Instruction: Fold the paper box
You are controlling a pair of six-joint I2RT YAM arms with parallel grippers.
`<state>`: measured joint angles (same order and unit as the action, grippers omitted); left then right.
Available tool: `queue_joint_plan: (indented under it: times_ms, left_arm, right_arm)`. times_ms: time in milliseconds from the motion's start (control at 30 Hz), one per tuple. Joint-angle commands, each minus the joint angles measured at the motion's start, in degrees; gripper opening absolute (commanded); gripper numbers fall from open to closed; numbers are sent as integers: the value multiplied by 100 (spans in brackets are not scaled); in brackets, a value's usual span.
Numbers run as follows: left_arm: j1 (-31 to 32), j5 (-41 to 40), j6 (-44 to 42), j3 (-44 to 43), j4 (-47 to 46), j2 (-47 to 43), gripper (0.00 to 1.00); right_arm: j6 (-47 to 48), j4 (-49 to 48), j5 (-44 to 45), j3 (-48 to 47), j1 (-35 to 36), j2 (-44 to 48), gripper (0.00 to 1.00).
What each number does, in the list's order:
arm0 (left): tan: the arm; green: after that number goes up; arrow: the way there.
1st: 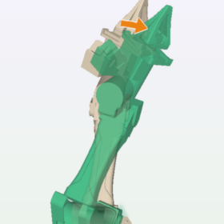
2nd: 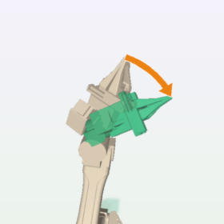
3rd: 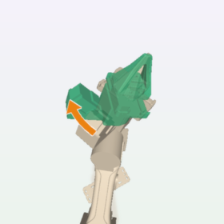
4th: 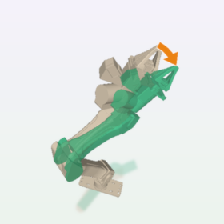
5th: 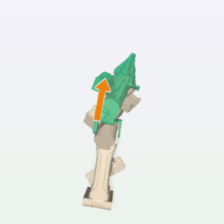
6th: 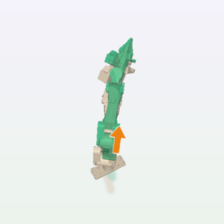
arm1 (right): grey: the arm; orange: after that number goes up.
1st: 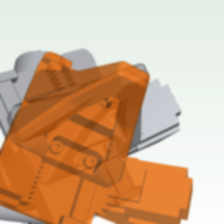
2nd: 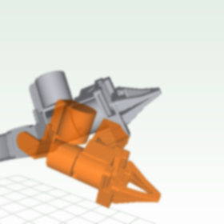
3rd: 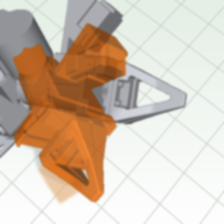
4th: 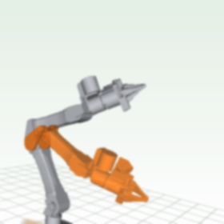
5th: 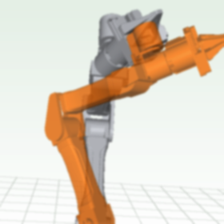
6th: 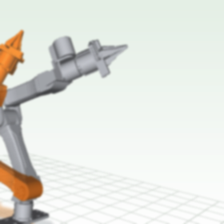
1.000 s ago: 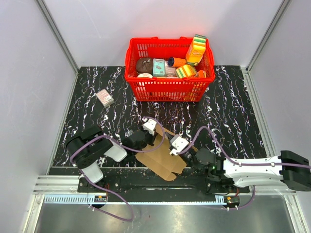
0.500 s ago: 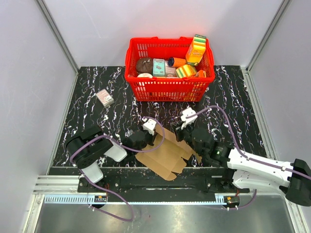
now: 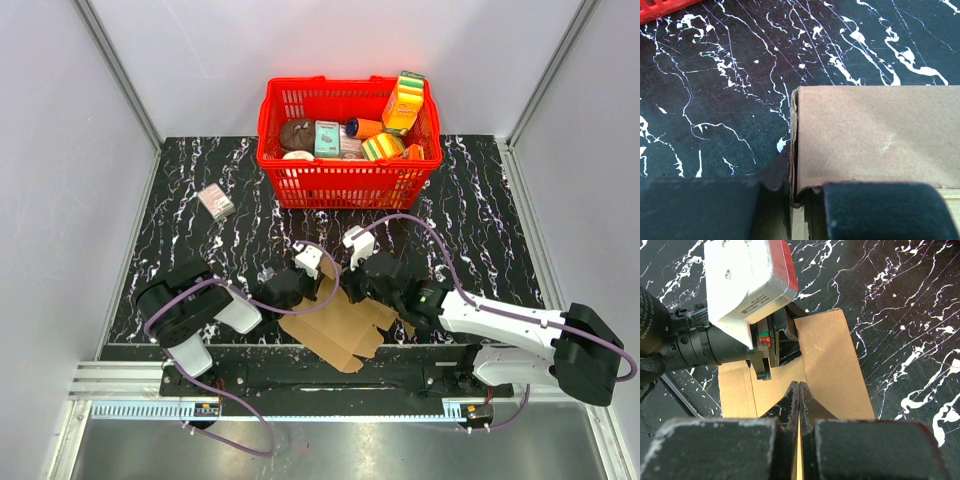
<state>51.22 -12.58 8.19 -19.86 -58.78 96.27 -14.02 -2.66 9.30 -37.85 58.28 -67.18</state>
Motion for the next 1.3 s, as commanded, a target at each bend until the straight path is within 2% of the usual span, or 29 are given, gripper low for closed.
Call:
queue_joint_plan:
  times_ms: [0,267,700,767,833,933,967,1267]
  left_arm:
    - [46,-78,-1,-9,-423,-73,6]
    - [63,-78,-27,-1,-432,-56,3]
    - [99,-104,-54,-1,-467,32,4]
    - [107,-113,-63,-9,-476,41,7]
    - [116,-148,-63,-9,-502,59,18]
    - [125,-166,-54,8,-529,94,23]
    - [125,-175,-63,8,-538,94,29]
    - [169,-219,-36,26,-546,112,33]
  right_arm:
    - [-250,-279,-16,-30,-54,3,0]
    - [-443,-332,335,49,-124,-129,0]
    - [-567,-236,204,-3,-273,-507,0]
    - [-575,-200,195,-12,-273,-524,0]
    - [-602,-192,212,14,-273,-524,0]
    - [-628,-165,204,49,-282,-551,0]
    - [-619,-148,186,49,-282,-560,0]
    - [-611,-86,169,40,-291,-542,0]
